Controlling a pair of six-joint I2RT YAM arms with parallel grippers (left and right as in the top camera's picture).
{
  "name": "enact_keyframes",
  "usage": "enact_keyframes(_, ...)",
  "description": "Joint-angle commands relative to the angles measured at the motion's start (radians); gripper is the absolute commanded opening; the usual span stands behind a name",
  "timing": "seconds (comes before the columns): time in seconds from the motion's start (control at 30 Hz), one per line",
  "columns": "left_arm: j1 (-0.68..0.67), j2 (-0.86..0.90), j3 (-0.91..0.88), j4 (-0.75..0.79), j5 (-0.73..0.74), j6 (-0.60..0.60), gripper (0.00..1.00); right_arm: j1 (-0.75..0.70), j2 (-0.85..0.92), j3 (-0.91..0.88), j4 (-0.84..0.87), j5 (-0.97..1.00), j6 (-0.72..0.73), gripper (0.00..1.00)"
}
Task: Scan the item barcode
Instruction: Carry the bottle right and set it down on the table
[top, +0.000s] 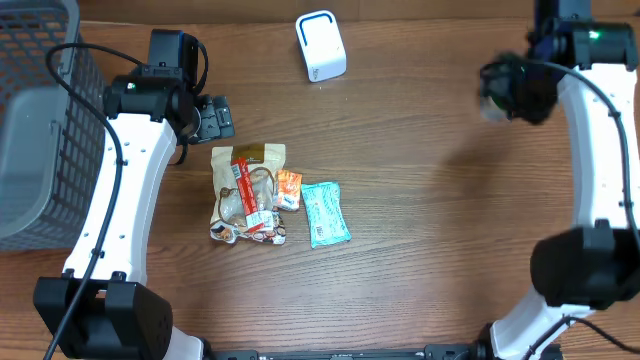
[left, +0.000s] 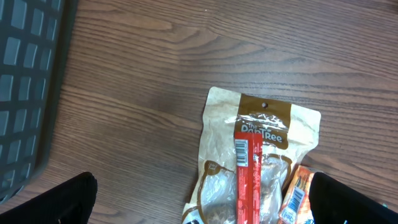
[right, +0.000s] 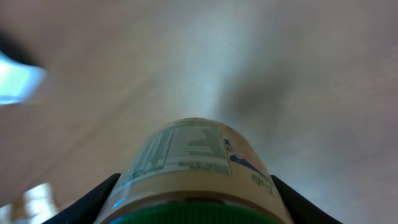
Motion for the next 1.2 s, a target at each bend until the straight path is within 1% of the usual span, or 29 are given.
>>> enact_keyframes(0.0, -0.007, -0.014, 0.014, 0.000, -0.013, -0.010, 1.00, -0.056, 0.020, -0.081, 0.009, 0.017, 0.012, 0.04)
enact_keyframes(0.1, -0.007, -0.014, 0.014, 0.000, -0.013, -0.010, 1.00, -0.106, 0.026, -0.202, 0.066, 0.017, 0.012, 0.04)
enact_keyframes(0.37, -0.007, -0.014, 0.014, 0.000, -0.013, -0.010, 1.00, -0.195, 0.026, -0.516, 0.306, 0.017, 0.012, 0.04)
enact_keyframes(0.53, -0.007, -0.014, 0.014, 0.000, -0.013, -0.010, 1.00, -0.207, 0.026, -0.638, 0.422, 0.017, 0.012, 0.04)
enact_keyframes(0.57, -0.007, -0.014, 0.014, 0.000, -0.013, -0.010, 1.00, -0.206, 0.026, -0.651, 0.430, 0.017, 0.012, 0.07)
enact_keyframes(0.6, -0.007, -0.014, 0.014, 0.000, -0.013, -0.010, 1.00, -0.206, 0.026, -0.658, 0.434, 0.017, 0.013, 0.20)
enact_keyframes(0.63, -0.007, -0.014, 0.014, 0.000, -0.013, -0.010, 1.00, -0.206, 0.026, -0.663, 0.434, 0.017, 0.012, 0.30)
enact_keyframes(0.67, -0.007, -0.014, 0.014, 0.000, -0.013, -0.010, 1.00, -0.206, 0.026, -0.663, 0.432, 0.017, 0.012, 0.36)
enact_keyframes(0.7, -0.007, -0.014, 0.014, 0.000, -0.013, -0.010, 1.00, -0.206, 0.026, -0.663, 0.430, 0.017, 0.012, 0.49)
enact_keyframes(0.73, -0.007, -0.014, 0.014, 0.000, -0.013, -0.010, 1.00, -0.206, 0.026, -0.663, 0.430, 0.017, 0.012, 0.77)
enact_keyframes(0.77, -0.007, -0.014, 0.014, 0.000, -0.013, -0.010, 1.00, -0.207, 0.026, -0.663, 0.428, 0.017, 0.012, 0.97)
enact_keyframes(0.8, -0.007, -0.014, 0.014, 0.000, -0.013, -0.010, 1.00, -0.206, 0.026, -0.662, 0.425, 0.017, 0.012, 1.00)
enact_keyframes(0.9, -0.007, -0.014, 0.014, 0.000, -0.013, -0.010, 1.00, -0.206, 0.021, -0.631, 0.388, 0.017, 0.012, 1.00)
enact_keyframes(0.97, -0.007, -0.014, 0.014, 0.000, -0.013, -0.010, 1.00, -0.206, 0.016, -0.570, 0.337, 0.017, 0.012, 1.00)
enact_keyframes(1.07, -0.007, -0.014, 0.014, 0.000, -0.013, -0.010, 1.00, -0.206, 0.004, -0.427, 0.237, 0.013, 0.011, 1.00)
enact_keyframes(1.1, -0.007, -0.014, 0.014, 0.000, -0.013, -0.010, 1.00, -0.196, 0.000, -0.283, 0.146, -0.005, -0.003, 1.00)
enact_keyframes(1.17, -0.007, -0.014, 0.014, 0.000, -0.013, -0.010, 1.00, -0.182, -0.001, -0.197, 0.092, -0.024, -0.037, 0.95)
